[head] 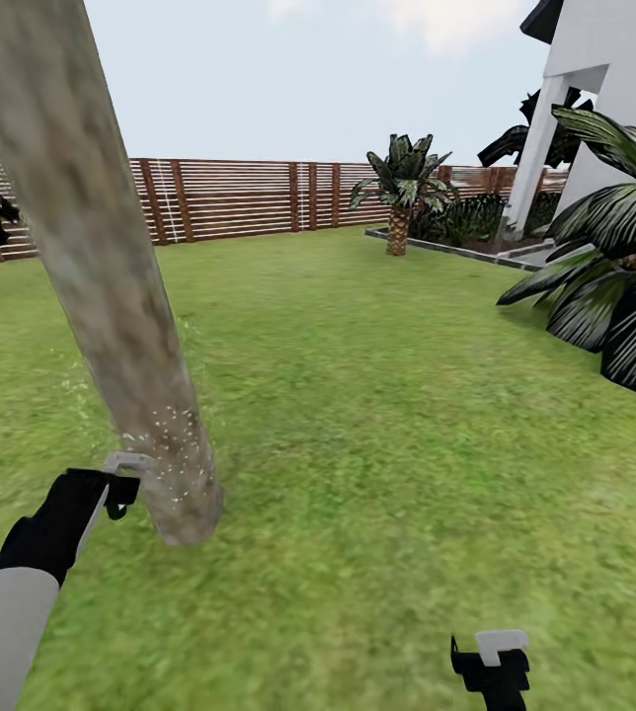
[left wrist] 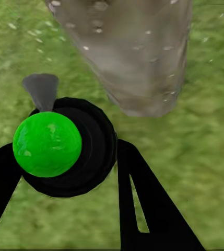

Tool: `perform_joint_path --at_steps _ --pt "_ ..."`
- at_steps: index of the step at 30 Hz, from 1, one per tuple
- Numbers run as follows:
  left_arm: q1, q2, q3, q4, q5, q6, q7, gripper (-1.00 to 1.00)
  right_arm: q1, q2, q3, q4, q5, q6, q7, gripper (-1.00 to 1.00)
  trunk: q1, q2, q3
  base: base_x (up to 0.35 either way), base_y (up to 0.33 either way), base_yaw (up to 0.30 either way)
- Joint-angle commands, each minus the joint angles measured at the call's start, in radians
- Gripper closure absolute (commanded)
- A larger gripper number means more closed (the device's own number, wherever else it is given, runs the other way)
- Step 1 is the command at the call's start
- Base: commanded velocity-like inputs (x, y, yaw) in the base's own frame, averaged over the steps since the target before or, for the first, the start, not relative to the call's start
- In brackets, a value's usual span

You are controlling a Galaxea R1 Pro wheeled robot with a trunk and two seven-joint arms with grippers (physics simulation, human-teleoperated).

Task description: In the garden, pick up the pesticide atomizer on the floor and spray pesticide onto both trees until each tree trunk is fully covered.

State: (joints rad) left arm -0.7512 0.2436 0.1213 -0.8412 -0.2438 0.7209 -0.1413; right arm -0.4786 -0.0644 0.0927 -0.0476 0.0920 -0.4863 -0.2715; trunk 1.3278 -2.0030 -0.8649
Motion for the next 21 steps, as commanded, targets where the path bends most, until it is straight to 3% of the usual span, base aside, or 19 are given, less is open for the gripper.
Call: perform_joint_path --at_steps 1,3,6,9,12,14,15,17,19,21 --pt "0.001 0.0 0.0 -0.011 0.0 0.0 0.0 1.0 0.0 0.0 0.0 0.0 0.0 0.0 0.0 -1.0 0.0 0.0 0.0 -0.305 0.156 0.0" --pt "0.007 0.001 0.0 -0.011 0.0 -0.003 0.002 1.0 0.0 0.0 0.0 0.0 0.0 0.0 0.0 -1.0 0.0 0.0 0.0 -0.308 0.155 0.0" --pt "0.153 -0.002 -0.002 -0.009 0.005 -0.026 0.006 1.0 0.0 0.001 0.001 0.0 0.0 0.0 0.001 -1.0 0.0 0.0 0.0 -0.31 0.148 0.0" --pt "0.26 -0.006 -0.004 -0.006 0.01 -0.144 0.0 1.0 0.0 0.001 0.001 0.0 0.0 0.0 0.001 -1.0 0.0 0.0 0.0 -0.312 0.136 0.0" --pt "0.314 -0.01 -0.016 0.049 0.007 -0.26 -0.023 1.0 0.0 0.003 0.001 0.0 0.0 0.001 0.005 -1.0 0.0 0.0 0.0 -0.313 0.131 0.0" --pt "0.326 -0.003 -0.057 0.103 0.002 -0.381 -0.12 1.0 0.0 0.008 0.005 -0.002 0.003 0.003 0.009 -1.0 0.0 0.0 0.0 -0.313 0.126 0.0" --pt "0.327 0.0 -0.07 0.14 -0.007 -0.441 -0.206 1.0 0.0 0.011 0.01 -0.007 0.01 0.004 0.014 -1.0 0.0 0.0 0.0 -0.312 0.117 0.0" --pt "0.326 0.002 -0.076 0.167 -0.066 -0.525 -0.32 1.0 0.0 0.015 0.057 -0.028 0.075 0.006 0.079 -1.0 0.0 0.0 0.0 -0.283 0.114 0.0" --pt "0.325 -0.001 -0.078 0.174 -0.165 -0.585 -0.405 1.0 0.0 0.013 0.099 -0.105 0.174 0.035 0.188 -1.0 0.0 0.0 0.0 -0.178 0.082 0.0" --pt "0.32 -0.009 -0.088 0.176 -0.254 -0.602 -0.519 1.0 0.0 0.008 0.112 -0.199 0.227 0.092 0.329 -1.0 0.0 0.0 0.0 -0.049 0.023 0.0"
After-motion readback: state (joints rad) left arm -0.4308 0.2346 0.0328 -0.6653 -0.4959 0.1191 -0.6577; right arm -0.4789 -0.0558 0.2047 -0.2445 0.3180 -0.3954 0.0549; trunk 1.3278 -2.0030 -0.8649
